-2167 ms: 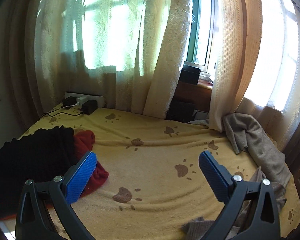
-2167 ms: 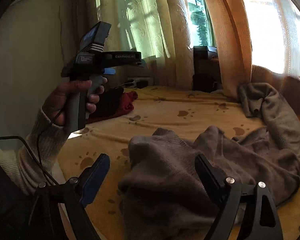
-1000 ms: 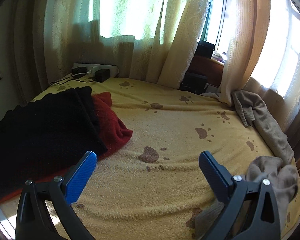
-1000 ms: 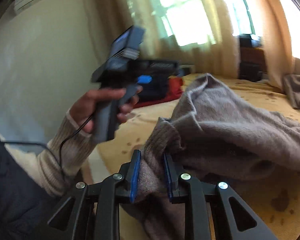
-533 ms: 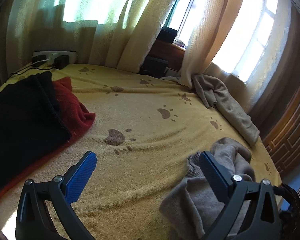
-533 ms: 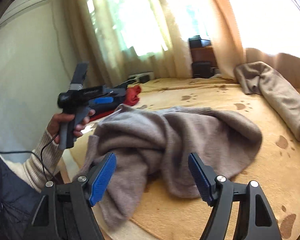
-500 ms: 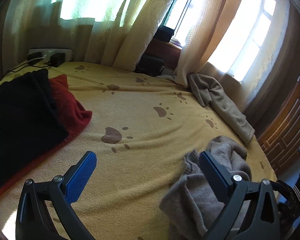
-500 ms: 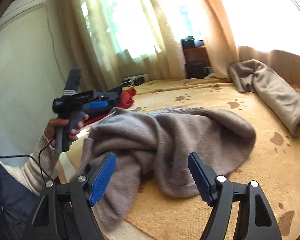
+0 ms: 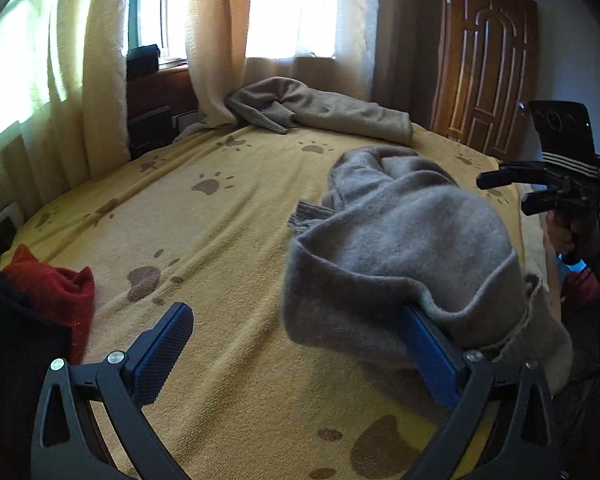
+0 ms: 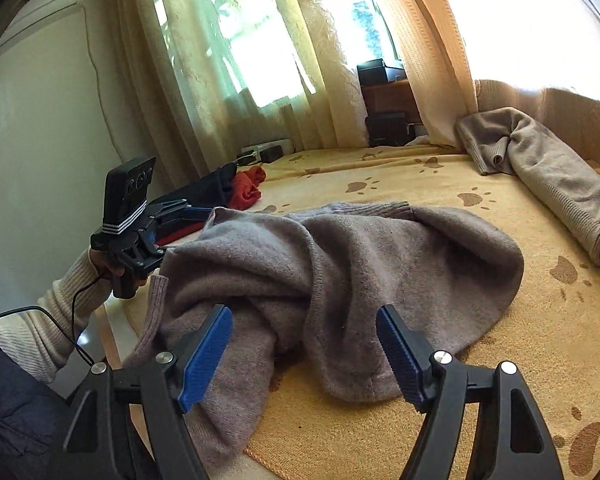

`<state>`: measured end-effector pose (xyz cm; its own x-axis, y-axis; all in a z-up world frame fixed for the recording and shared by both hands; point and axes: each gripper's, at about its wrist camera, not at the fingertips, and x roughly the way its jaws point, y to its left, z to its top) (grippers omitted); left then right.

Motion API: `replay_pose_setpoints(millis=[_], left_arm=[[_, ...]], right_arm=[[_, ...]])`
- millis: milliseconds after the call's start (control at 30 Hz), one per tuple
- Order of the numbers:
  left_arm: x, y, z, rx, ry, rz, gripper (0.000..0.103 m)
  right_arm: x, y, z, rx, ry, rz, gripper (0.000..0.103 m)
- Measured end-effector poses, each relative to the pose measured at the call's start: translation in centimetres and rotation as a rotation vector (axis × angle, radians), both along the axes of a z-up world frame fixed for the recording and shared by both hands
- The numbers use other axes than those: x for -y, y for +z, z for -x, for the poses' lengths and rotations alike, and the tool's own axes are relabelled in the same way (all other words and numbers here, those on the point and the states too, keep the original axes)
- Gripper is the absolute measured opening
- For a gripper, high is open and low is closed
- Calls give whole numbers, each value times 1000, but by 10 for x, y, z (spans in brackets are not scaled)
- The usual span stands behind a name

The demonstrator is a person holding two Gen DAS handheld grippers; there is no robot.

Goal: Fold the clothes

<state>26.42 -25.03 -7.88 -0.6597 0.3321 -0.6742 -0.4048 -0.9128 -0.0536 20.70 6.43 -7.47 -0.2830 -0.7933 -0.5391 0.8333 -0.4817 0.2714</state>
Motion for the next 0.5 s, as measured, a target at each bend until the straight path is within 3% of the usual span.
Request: replay_pose_setpoints(millis=[33,100,133,167,233,367,500], left_arm=[[0,-2,4,23,-18,-19,96],[1,-6,10,88,-62,-93,62],[1,-8,11,116,-63,-122,32],[1,-10,11,129,-47,-139,19],[-5,-10,6,110,-24,-131,13],[-13,8,-15,1,49,-89,11],[5,59,-41,-180,187,-182,11]], right_arm=[[0,-1,0,4,-4,0,76],[-4,-1,0,7,-15,3,76],[-6,-1,1,6,-23,4,76],[-8,-1,1,5,-32,5,76],[-13,-1,2,6,-55,5,76],[-29,-1,10,8,-112,-7,76],[-43,-1,10,-47,-132,-66,76]])
